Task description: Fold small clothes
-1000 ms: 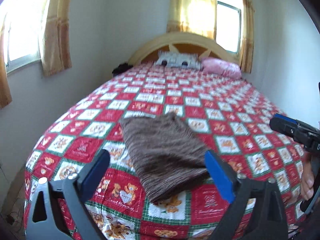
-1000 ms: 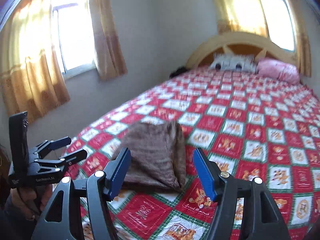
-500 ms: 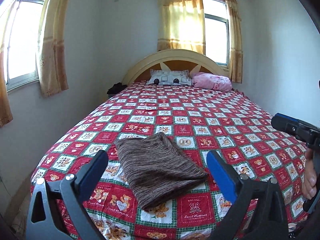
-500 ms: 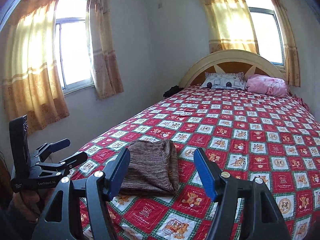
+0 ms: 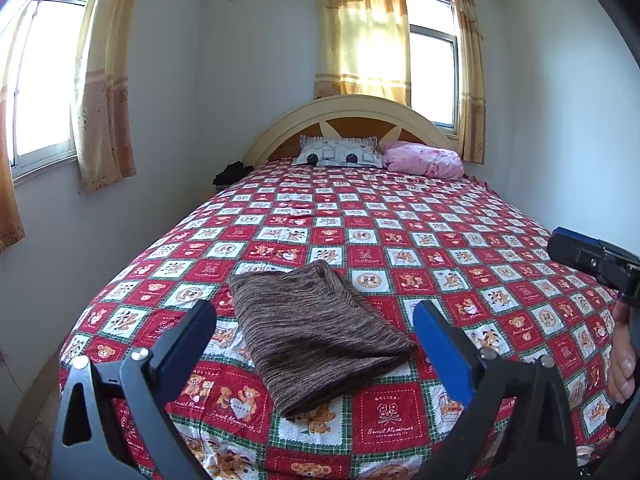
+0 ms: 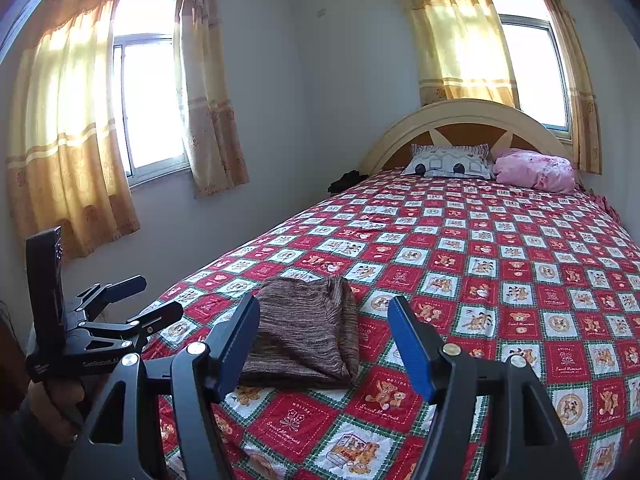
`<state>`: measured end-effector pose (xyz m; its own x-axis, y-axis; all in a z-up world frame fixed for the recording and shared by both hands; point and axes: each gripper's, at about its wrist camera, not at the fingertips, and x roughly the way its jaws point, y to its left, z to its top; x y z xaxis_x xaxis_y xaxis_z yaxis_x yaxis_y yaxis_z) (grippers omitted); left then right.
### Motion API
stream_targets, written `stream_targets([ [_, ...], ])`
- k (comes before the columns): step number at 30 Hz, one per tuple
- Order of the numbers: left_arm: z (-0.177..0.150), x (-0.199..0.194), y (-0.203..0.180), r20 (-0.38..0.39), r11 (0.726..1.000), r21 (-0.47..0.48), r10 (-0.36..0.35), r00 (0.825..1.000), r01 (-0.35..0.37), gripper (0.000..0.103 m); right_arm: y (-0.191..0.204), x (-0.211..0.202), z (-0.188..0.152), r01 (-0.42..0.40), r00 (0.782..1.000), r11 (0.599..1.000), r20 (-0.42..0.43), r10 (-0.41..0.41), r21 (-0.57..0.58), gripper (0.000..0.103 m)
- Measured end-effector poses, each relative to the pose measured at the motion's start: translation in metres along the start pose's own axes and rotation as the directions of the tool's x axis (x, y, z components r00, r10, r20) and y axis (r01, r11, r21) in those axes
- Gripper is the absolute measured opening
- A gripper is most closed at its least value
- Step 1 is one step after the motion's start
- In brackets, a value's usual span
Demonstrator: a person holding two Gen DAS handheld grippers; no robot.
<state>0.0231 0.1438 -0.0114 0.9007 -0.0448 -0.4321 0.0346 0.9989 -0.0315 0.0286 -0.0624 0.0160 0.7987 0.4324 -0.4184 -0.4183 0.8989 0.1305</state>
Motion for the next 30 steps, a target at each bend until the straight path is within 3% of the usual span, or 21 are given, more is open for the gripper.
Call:
stream_targets([
  [30, 0.0, 0.007, -0.002, -0.027, 1.0, 0.004, 0.008, 1.0, -0.008, 0.103, -0.002, -0.02, 0.003, 0.041, 0.996, 0.999, 0.074, -0.041, 0.004, 0.068],
])
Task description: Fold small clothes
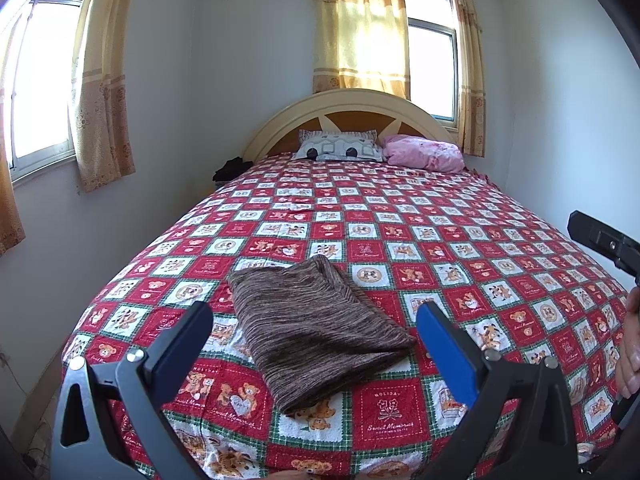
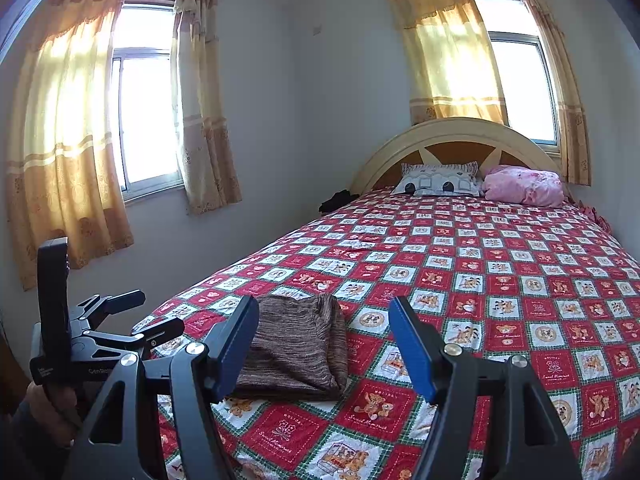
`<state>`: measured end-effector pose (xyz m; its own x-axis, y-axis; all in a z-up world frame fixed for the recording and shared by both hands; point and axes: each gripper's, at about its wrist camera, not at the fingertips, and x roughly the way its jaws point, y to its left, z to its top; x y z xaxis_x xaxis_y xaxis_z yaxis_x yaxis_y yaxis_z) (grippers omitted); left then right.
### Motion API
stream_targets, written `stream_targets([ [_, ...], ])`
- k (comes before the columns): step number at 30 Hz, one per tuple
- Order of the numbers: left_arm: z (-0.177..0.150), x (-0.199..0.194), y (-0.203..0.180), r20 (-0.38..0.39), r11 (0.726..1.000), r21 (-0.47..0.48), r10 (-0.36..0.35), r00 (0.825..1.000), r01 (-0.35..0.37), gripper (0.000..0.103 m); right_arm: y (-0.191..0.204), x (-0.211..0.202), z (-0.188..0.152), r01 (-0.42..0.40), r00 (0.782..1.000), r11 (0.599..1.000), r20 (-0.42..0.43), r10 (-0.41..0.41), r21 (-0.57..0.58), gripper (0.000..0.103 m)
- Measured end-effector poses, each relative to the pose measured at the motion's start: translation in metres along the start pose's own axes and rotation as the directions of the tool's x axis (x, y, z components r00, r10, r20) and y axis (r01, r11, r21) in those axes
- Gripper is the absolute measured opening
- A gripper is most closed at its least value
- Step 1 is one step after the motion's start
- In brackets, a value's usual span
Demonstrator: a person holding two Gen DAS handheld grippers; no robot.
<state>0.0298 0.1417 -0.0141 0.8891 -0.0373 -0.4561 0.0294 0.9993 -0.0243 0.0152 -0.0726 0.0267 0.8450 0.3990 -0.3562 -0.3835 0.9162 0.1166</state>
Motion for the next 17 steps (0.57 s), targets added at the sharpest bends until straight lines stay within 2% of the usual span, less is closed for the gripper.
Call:
stream_targets([
  [8, 0.002, -0.001, 0.01, 0.007, 0.999, -0.038, 0.032, 0.999, -0.031, 0.103, -0.001, 0.003, -0.001, 0.002, 1.0, 1.0, -0.008, -0.002, -0.005, 0.068],
  [12, -0.001, -0.001, 0.012, 0.014, 0.999, -0.039, 0.012, 1.0, -0.011, 0.103, 0.001, 0.005, -0.003, 0.0, 1.0, 1.0, -0.017, 0.0, -0.01, 0.068],
  [17, -0.001, 0.001, 0.01, 0.014, 1.0, -0.025, 0.019, 1.0, -0.019, 0.103, 0.001, 0.007, -0.007, 0.001, 1.0, 1.0, -0.026, -0.001, -0.015, 0.068],
])
